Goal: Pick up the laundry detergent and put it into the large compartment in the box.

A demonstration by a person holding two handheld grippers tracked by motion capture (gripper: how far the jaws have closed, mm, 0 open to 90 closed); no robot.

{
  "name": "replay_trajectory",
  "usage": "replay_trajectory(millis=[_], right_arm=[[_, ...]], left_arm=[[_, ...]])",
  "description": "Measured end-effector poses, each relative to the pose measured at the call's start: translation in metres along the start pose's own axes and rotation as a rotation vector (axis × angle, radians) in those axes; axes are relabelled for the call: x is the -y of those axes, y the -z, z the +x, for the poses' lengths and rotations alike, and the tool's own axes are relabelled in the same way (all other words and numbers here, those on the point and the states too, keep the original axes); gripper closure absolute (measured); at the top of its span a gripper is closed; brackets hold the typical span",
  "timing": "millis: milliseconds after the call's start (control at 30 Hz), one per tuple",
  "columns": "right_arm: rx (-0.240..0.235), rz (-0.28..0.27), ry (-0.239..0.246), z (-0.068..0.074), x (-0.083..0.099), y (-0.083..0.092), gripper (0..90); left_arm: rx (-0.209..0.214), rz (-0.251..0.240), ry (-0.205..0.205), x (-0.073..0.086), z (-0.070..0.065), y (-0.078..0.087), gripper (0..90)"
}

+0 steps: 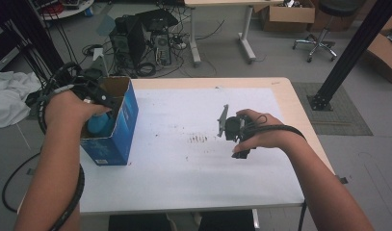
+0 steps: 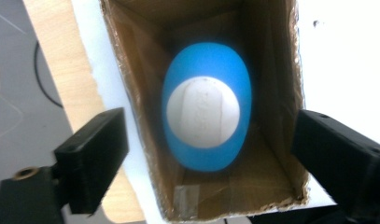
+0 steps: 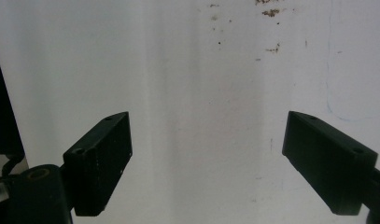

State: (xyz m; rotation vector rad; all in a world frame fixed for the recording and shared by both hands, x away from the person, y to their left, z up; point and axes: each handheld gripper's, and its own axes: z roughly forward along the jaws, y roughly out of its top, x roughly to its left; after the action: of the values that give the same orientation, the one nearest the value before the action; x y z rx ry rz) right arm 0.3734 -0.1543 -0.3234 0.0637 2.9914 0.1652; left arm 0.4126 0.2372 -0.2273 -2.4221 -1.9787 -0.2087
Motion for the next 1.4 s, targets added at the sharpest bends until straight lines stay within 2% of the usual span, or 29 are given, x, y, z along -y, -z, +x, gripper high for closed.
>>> replay_trajectory(millis=[233, 400, 600, 667, 700, 767, 800, 900, 967, 1000, 1033, 1067, 1100, 1167, 1200, 1233, 1267, 1300, 1400], right_arm=[[-0.001, 0.008, -0.003, 0.0, 0.0, 0.0, 16.0], [-0.001, 0.013, -0.008, -0.001, 0.001, -0.001, 16.1], [-0.005, 0.017, -0.016, -0.004, 0.002, 0.001, 16.1], [-0.005, 0.021, -0.017, -0.004, 0.002, 0.001, 16.1], [-0.004, 0.023, -0.02, -0.005, 0.003, 0.002, 16.1], [-0.005, 0.028, -0.021, -0.005, 0.003, 0.002, 16.1], [-0.007, 0.028, -0.023, -0.005, 0.003, 0.002, 16.1], [-0.011, 0.042, -0.024, -0.006, 0.004, 0.003, 16.1], [-0.012, 0.044, -0.024, -0.007, 0.004, 0.003, 16.1], [-0.013, 0.047, -0.025, -0.007, 0.005, 0.004, 16.1], [-0.014, 0.047, -0.027, -0.007, 0.005, 0.005, 16.1], [-0.014, 0.047, -0.027, -0.007, 0.005, 0.005, 16.1], [-0.014, 0.05, -0.026, -0.007, 0.005, 0.006, 16.1], [-0.015, 0.051, -0.028, -0.008, 0.006, 0.008, 16.1], [-0.015, 0.051, -0.028, -0.008, 0.006, 0.008, 16.1], [-0.017, 0.056, -0.028, -0.008, 0.006, 0.009, 16.1], [-0.018, 0.055, -0.03, -0.008, 0.007, 0.01, 16.1], [-0.018, 0.055, -0.03, -0.008, 0.007, 0.01, 16.1], [-0.022, 0.059, -0.026, -0.009, 0.008, 0.011, 16.1]], left_arm=[[-0.028, -0.025, -0.033, 0.0, -0.004, 0.011, 4.2], [-0.029, -0.033, -0.07, -0.001, -0.008, 0.02, 0.3], [-0.022, -0.08, -0.158, -0.005, -0.022, 0.038, 0.1], [-0.009, -0.082, -0.219, -0.007, -0.031, 0.045, 0.1], [-0.005, -0.079, -0.298, -0.009, -0.042, 0.049, 0.1], [-0.003, -0.088, -0.373, -0.011, -0.054, 0.052, 0.1], [-0.003, -0.088, -0.373, -0.011, -0.054, 0.052, 0.1], [0.01, -0.109, -0.482, -0.012, -0.076, 0.056, 0.1], [0.026, -0.106, -0.559, -0.012, -0.091, 0.058, 0.1], [0.037, -0.108, -0.639, -0.012, -0.106, 0.059, 0.1], [0.037, -0.108, -0.639, -0.012, -0.106, 0.059, 0.1], [0.039, -0.11, -0.684, -0.011, -0.115, 0.059, 0.1], [0.044, -0.111, -0.707, -0.011, -0.12, 0.059, 0.1], [0.054, -0.113, -0.782, -0.011, -0.132, 0.058, 0.1], [0.071, -0.102, -0.812, -0.01, -0.138, 0.057, 0.1], [0.076, -0.104, -0.853, -0.01, -0.143, 0.056, 0.1], [0.098, -0.096, -0.901, -0.009, -0.152, 0.053, 0.1], [0.098, -0.096, -0.901, -0.009, -0.152, 0.053, 0.1], [0.101, -0.084, -0.986, -0.007, -0.164, 0.05, 0.1]])
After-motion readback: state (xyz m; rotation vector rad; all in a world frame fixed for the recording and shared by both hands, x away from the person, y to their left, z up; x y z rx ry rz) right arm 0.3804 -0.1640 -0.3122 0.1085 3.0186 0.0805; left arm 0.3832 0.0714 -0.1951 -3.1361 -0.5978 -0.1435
